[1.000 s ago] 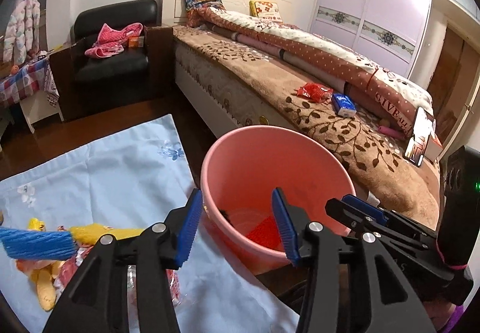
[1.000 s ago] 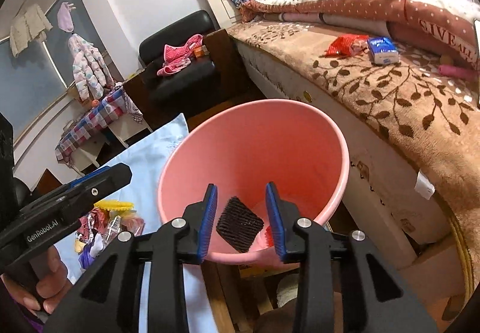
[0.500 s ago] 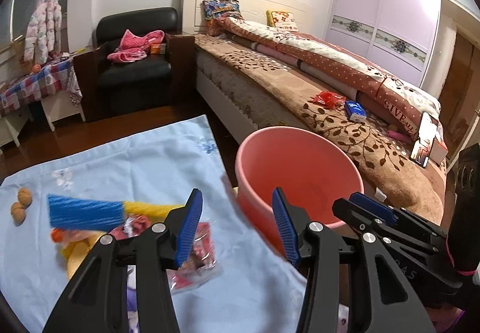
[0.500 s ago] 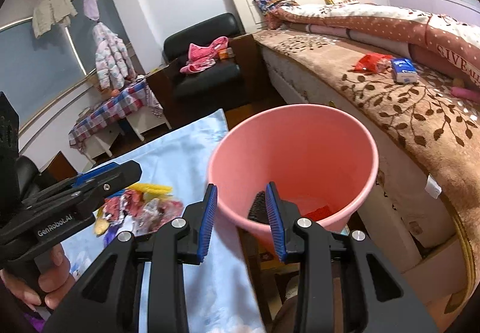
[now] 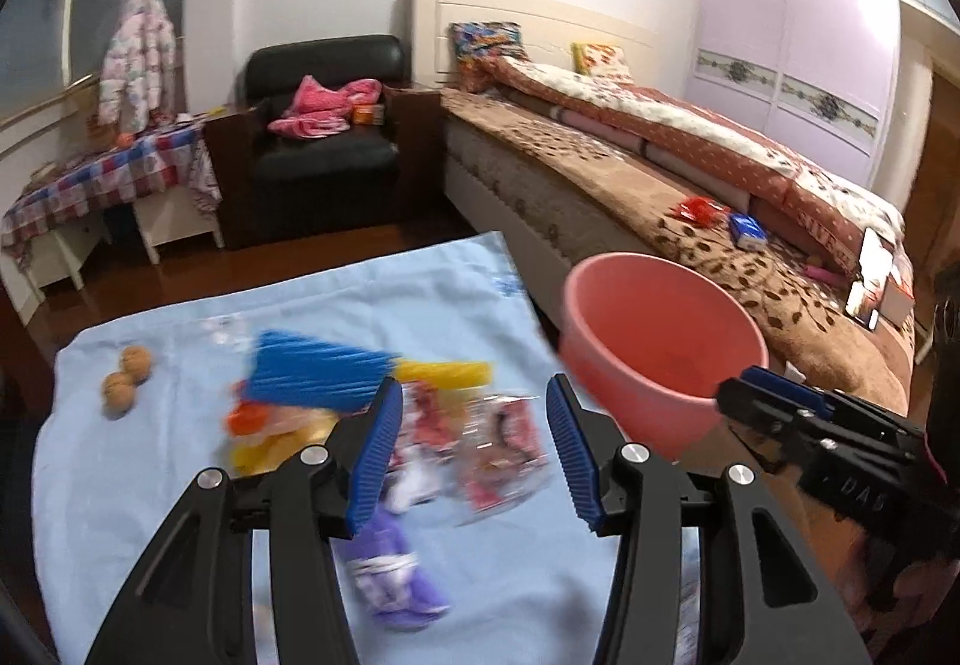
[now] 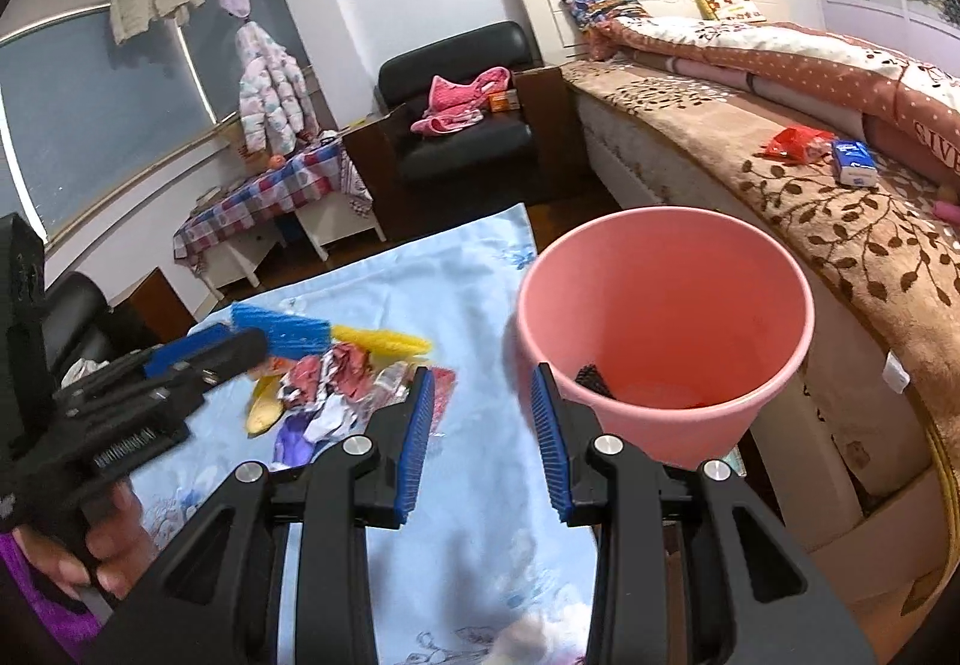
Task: Collect trash
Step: 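Move both tools back to the table toward the purple cloth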
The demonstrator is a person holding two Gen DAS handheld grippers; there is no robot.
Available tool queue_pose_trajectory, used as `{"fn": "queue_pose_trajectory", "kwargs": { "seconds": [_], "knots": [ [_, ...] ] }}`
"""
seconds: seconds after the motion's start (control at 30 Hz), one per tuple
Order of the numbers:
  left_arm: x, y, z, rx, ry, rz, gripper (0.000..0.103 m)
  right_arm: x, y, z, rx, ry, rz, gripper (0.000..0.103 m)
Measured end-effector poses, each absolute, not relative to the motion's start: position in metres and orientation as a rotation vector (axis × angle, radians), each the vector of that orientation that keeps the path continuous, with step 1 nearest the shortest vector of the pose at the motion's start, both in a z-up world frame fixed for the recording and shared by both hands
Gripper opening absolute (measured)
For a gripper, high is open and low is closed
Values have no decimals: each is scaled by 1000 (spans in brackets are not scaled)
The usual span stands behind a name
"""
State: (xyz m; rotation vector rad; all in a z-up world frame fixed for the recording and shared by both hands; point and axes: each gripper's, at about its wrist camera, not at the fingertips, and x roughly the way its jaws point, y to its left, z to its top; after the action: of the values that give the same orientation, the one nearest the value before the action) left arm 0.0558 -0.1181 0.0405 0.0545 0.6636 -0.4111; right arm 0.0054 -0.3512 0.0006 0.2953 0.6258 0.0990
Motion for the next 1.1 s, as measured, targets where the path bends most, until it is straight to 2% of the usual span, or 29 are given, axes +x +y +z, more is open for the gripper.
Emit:
{"fn": "queue_pose_trajectory", "kwargs": {
  "seconds": [0.37, 0.8, 0.93, 0.97, 1.03, 1.1],
  "knots": [
    [26, -46, 7, 76, 777, -351, 50, 3, -322, -9, 261, 671, 155, 34],
    [63, -68, -53, -63, 1030, -343, 50, 6, -307, -23, 247, 722, 188, 34],
    [66, -70, -61, -72, 1047, -349, 50, 11, -307, -27, 259, 740, 196, 34],
    [66, -70, -61, -67, 1044, -354, 48, 13, -307, -28, 260, 744, 197, 34],
    [66, -69, -62, -79, 1046, -377, 23, 16, -306, -31, 260, 753, 197, 34],
    [65, -66, -60, -92, 1043, -395, 18, 20, -306, -34, 261, 767, 200, 34]
  ]
}}
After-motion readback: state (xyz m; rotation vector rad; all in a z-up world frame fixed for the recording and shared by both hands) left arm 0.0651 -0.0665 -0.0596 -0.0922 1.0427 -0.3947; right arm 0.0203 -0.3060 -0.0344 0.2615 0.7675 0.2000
